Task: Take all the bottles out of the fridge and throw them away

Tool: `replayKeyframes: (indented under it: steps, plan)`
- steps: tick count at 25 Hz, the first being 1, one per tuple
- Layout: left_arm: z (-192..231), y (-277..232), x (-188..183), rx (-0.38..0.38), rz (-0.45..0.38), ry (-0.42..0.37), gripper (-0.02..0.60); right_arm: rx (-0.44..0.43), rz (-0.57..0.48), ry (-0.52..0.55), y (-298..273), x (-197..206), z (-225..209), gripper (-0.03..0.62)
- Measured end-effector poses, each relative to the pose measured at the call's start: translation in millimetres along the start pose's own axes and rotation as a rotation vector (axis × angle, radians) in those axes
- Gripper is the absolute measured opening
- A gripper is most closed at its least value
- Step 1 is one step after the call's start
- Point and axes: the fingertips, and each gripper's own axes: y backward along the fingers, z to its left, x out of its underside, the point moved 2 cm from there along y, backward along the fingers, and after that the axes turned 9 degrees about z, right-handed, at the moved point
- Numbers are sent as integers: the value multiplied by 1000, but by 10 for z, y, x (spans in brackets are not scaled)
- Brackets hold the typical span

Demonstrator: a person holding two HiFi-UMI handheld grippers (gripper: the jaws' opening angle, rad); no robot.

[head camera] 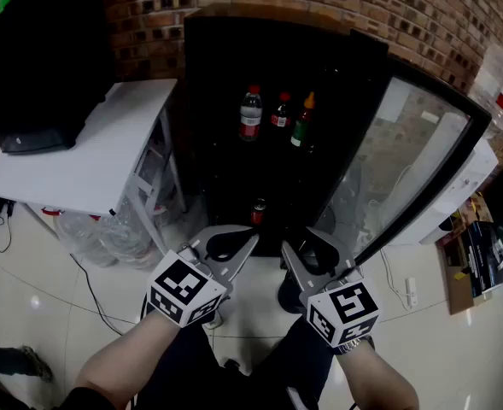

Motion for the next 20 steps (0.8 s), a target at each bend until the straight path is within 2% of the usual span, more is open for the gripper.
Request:
replayKeyframes:
  steps: [16,20]
  plan:
    - [505,-190,-1,-16,11,9,5,15,3,-22,-626,-227,-343,198]
    - [630,-193,-79,-34,-7,4,5,22,-2,-14,-769,-334,-414,215]
